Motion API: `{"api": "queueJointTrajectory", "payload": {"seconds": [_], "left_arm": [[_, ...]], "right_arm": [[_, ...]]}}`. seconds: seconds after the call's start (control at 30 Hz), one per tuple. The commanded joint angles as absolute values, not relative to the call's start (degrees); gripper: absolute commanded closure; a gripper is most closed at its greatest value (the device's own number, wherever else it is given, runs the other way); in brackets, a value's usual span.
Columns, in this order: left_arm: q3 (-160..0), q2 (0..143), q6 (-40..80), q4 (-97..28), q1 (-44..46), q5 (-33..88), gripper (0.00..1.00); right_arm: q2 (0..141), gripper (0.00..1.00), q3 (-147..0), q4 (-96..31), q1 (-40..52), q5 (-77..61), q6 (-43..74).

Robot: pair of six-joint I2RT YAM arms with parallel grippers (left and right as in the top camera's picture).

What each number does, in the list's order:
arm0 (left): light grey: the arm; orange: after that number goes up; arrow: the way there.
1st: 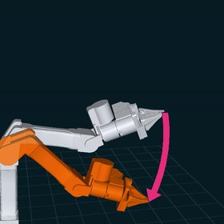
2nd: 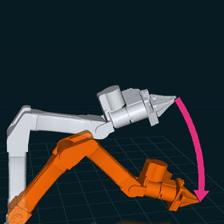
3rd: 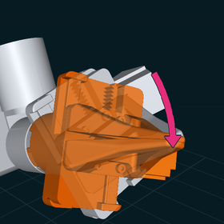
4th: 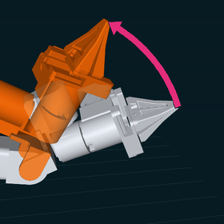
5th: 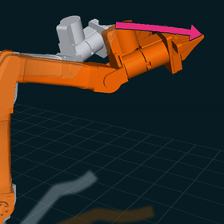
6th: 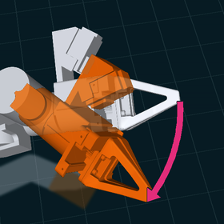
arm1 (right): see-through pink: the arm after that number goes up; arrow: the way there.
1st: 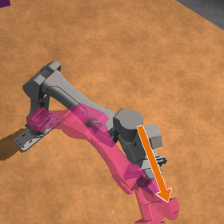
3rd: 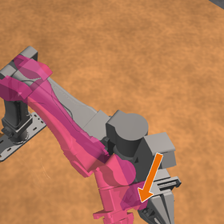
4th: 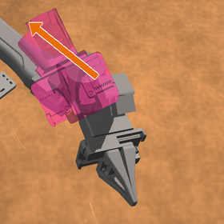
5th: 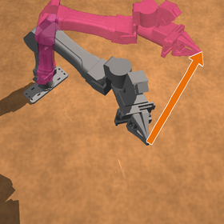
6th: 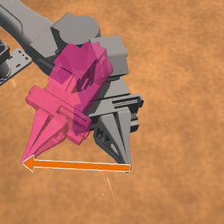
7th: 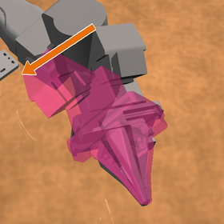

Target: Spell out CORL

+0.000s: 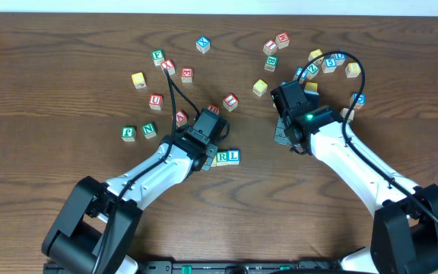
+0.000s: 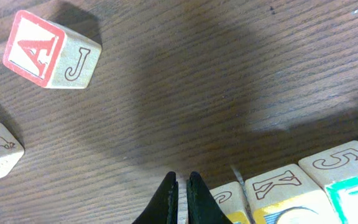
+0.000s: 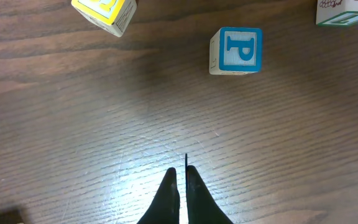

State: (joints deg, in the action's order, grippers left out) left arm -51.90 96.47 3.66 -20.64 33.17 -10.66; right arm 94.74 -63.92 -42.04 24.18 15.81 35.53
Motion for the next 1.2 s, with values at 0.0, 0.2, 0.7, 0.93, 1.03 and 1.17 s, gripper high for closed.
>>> {"api": "queueJointTrajectory", "payload": {"seconds": [0.0,0.2,0.7,0.93,1.03,1.17], "left_arm": [[-53.65,96.99,4.64,-20.97,33.08,-11.16,0.93],[-53.65,96.99,4.62,-20.64,33.01,-11.25,0.93],[-53.65,96.86,13.39,-25.74,25.47,-11.33,0.93],[-53.65,96.88,13.45,-29.34,25.47,-7.92,0.93],[-53.60,96.88,13.45,-29.61,25.47,-7.86,0.93],[-53.60,96.88,13.37,-29.56,25.47,-5.82,0.93]], "right_arm": [[94.13,0.99,-64.82,-42.02,24.49,15.92,36.16],[94.13,0.99,-64.82,-42.04,24.49,15.92,36.16],[94.13,0.99,-64.82,-42.00,24.47,16.03,36.16],[94.13,0.99,-64.82,-42.02,24.53,16.40,36.16],[94.13,0.99,-64.82,-42.02,24.53,16.40,36.16],[94.13,0.99,-64.82,-42.06,24.53,16.40,36.14]]}}
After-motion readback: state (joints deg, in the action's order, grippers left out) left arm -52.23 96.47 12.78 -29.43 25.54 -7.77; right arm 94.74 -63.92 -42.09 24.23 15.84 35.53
